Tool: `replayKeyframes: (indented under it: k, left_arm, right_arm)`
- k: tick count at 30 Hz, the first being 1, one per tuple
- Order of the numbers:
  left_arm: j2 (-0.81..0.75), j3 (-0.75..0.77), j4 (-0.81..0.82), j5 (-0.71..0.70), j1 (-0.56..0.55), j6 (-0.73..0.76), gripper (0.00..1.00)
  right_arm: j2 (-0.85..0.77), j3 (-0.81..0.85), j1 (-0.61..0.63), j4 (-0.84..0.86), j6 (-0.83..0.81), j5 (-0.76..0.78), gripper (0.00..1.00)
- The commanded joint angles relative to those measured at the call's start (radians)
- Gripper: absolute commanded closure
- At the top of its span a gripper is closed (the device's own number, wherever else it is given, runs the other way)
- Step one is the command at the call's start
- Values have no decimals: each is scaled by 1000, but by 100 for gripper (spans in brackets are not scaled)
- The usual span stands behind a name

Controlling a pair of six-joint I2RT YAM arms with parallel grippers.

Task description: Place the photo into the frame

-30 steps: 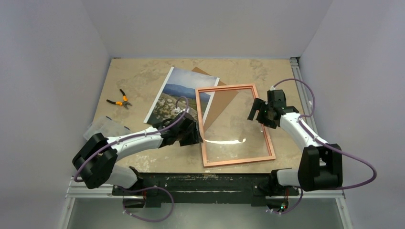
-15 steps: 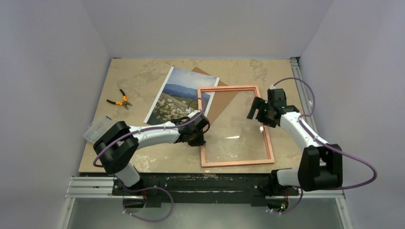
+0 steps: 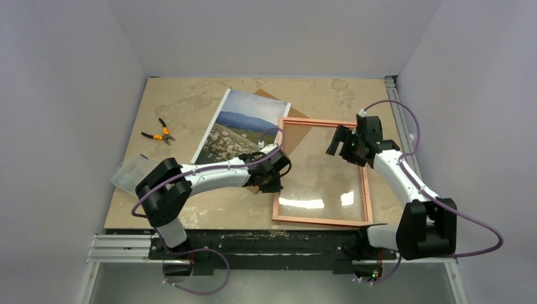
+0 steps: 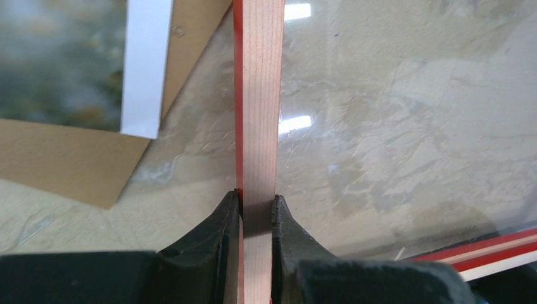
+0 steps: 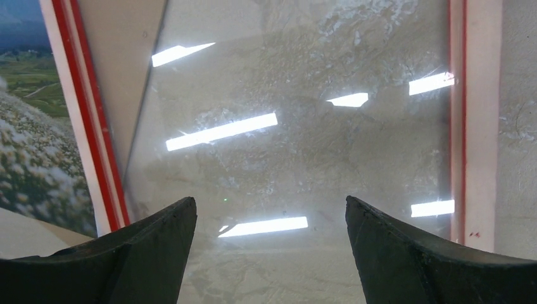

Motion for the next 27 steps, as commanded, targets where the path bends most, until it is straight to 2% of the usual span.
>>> replayKeyframes:
  k: [1,9,14,16,18,22,23,25,27]
  left_arm:
    - [57,134,55,31,-25,-76,100]
    - [208,316,-2,45,-70,-133,100]
    - [267,344,30,108,-81,-173,98]
    - [269,337,55,121,-81,-177,83]
    - [257,320,85,121,-81,-179,62]
    - [201,288,103,110,-81,-167,28]
    - [182,271,124,105,-81,-157,25]
    - [135,233,159,89,-79,-148,11]
    - [87,188,209,82,-72,-135,8]
  right_arm:
    - [-36,49,-3,6,-4,-27,14]
    - [-37,41,-3,15,-4,-46,14]
    - [-37,33,-3,20,-3,-54,14]
    - [-37,30,-3,22,-3,-56,14]
    - [-38,28,-3,24,-4,-59,14]
    - [-41,29,-3,26,-7,-68,14]
    - [-42,29,-3,26,-7,-71,13]
    - [-43,27,-3,30,-10,-81,13]
    - [-43,22,-3,36,-16,-90,12]
